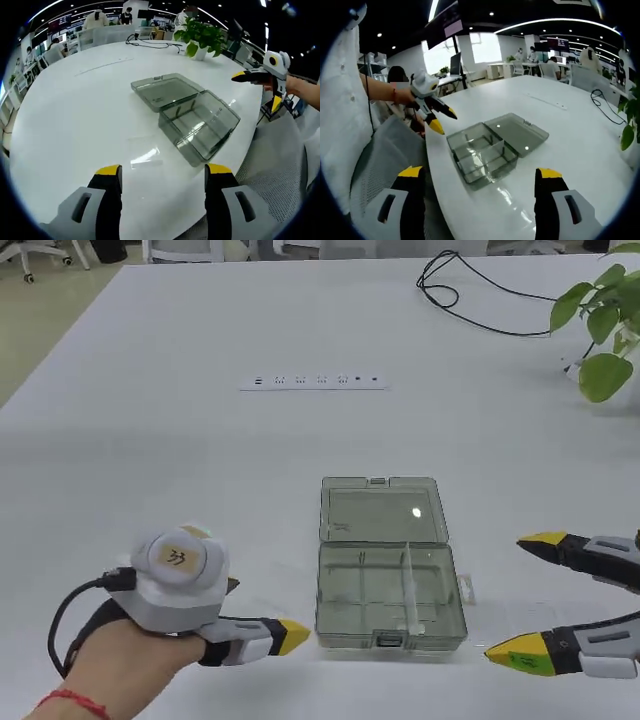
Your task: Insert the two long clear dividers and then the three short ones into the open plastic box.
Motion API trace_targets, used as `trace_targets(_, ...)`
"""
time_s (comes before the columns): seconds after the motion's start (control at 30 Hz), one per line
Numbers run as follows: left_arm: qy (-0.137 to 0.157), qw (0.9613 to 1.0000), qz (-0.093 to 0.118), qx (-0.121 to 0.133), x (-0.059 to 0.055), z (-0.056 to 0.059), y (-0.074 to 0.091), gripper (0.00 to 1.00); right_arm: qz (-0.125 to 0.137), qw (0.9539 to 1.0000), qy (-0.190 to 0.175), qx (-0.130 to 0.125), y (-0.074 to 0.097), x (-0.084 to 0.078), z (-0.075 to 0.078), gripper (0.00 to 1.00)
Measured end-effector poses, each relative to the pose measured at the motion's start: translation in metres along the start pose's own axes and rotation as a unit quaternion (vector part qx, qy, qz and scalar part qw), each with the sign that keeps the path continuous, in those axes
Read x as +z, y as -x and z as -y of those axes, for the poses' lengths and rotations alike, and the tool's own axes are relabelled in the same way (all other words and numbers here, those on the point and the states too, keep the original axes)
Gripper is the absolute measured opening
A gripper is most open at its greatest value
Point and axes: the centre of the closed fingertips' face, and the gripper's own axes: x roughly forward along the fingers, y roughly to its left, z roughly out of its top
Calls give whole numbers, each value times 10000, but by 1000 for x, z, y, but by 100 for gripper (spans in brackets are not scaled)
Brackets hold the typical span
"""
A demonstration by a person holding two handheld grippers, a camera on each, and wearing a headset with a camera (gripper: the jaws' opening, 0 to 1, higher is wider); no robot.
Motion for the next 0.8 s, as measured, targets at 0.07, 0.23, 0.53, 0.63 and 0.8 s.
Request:
trace_targets(0.07,99,9999,-101,73,-4,-2,-2,64,-1,10000,85,-24,1,-5,0,92)
trace_targets(0.23,187,9992,-283,217,-11,-5,-5,59,-24,9999,109,-55,5,-13,1,92)
trace_targets(0.53,255,9970,-616,400,-23,-12,-13,52,165,9997,21,-166,8,-12,5,90)
trace_targets(0.63,138,9962,-734,438,-26,-13,-16,50,188,9997,32,-146,7,-13,3,89)
trace_targets(0.8,167,9954,-820,472,-29,-12,-19,51,143,9998,75,-140,7,-17,0,89)
